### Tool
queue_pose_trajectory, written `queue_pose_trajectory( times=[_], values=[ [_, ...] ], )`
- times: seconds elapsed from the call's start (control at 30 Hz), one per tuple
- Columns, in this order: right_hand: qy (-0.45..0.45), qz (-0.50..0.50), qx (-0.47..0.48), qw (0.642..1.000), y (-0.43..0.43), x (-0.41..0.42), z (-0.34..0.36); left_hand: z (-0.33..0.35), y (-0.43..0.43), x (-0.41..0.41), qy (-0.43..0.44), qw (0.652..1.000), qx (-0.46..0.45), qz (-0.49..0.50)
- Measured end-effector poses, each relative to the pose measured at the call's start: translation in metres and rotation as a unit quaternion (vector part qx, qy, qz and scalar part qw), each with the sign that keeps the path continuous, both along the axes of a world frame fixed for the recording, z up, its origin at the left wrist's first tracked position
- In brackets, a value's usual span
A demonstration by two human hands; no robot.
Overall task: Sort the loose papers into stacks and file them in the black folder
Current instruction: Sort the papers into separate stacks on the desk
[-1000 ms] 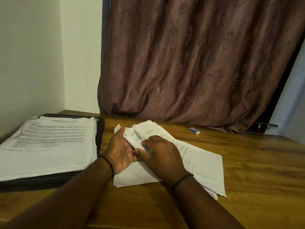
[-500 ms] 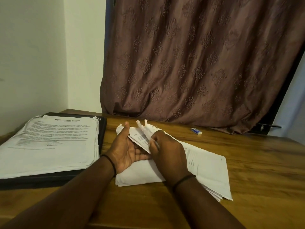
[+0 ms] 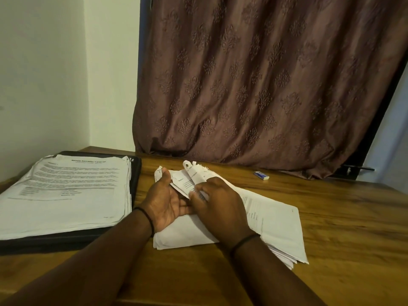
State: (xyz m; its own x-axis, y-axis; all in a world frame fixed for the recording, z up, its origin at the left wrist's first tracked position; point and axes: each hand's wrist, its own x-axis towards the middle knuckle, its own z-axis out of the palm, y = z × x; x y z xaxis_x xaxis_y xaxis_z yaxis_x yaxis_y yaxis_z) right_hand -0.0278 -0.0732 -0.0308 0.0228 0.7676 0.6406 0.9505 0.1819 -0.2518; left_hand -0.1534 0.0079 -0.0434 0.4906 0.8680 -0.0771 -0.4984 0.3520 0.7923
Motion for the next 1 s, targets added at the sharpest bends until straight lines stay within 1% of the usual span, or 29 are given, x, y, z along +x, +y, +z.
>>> queue_pose_trajectory(
  times=[0.07, 0.13, 0.3, 0.47, 0.53, 0.6, 0.7, 0.77, 0.83, 0.87, 0.93, 1.0],
  values=[
    [-0.013, -0.005, -0.031, 0.999, 0.002, 0.001, -0.002, 0.001, -0.001, -0.001, -0.001, 1.0, -0.005, 0.004],
    [-0.025, -0.013, -0.038, 0.999, 0.003, 0.003, -0.002, 0.001, -0.001, -0.001, 0.005, 1.0, -0.005, 0.003],
    [-0.044, -0.01, -0.017, 0.999, 0.001, 0.002, -0.003, 0.0, 0.0, 0.0, 0.026, 1.0, 0.004, -0.01],
    [-0.021, -0.015, -0.01, 1.0, 0.002, 0.004, -0.002, 0.002, -0.002, 0.0, 0.038, 0.999, 0.009, -0.002],
    [0.022, -0.027, 0.025, 0.999, 0.0, 0.006, -0.001, 0.003, -0.003, 0.0, 0.038, 0.999, 0.006, -0.003],
    [0.104, -0.063, 0.07, 0.99, -0.002, 0.009, 0.002, 0.003, -0.004, -0.001, 0.039, 0.999, 0.004, -0.005],
    [0.269, -0.108, 0.129, 0.948, -0.004, 0.012, 0.01, 0.003, -0.004, -0.002, 0.044, 0.999, 0.009, -0.004],
    [0.305, -0.115, 0.139, 0.935, -0.005, 0.012, 0.015, 0.003, -0.004, -0.002, 0.045, 0.999, 0.013, -0.007],
    [0.276, -0.113, 0.117, 0.947, -0.007, 0.01, 0.016, 0.003, -0.005, -0.001, 0.05, 0.999, 0.018, -0.007],
    [0.235, -0.111, 0.101, 0.96, -0.008, 0.008, 0.014, 0.003, -0.005, -0.001, 0.051, 0.998, 0.02, -0.007],
    [0.123, -0.098, 0.061, 0.986, -0.007, 0.003, 0.008, 0.004, -0.005, 0.0, 0.048, 0.998, 0.027, -0.016],
    [0.041, -0.066, 0.03, 0.997, -0.005, -0.003, 0.002, 0.005, -0.006, -0.001, 0.048, 0.997, 0.044, -0.035]
  ],
)
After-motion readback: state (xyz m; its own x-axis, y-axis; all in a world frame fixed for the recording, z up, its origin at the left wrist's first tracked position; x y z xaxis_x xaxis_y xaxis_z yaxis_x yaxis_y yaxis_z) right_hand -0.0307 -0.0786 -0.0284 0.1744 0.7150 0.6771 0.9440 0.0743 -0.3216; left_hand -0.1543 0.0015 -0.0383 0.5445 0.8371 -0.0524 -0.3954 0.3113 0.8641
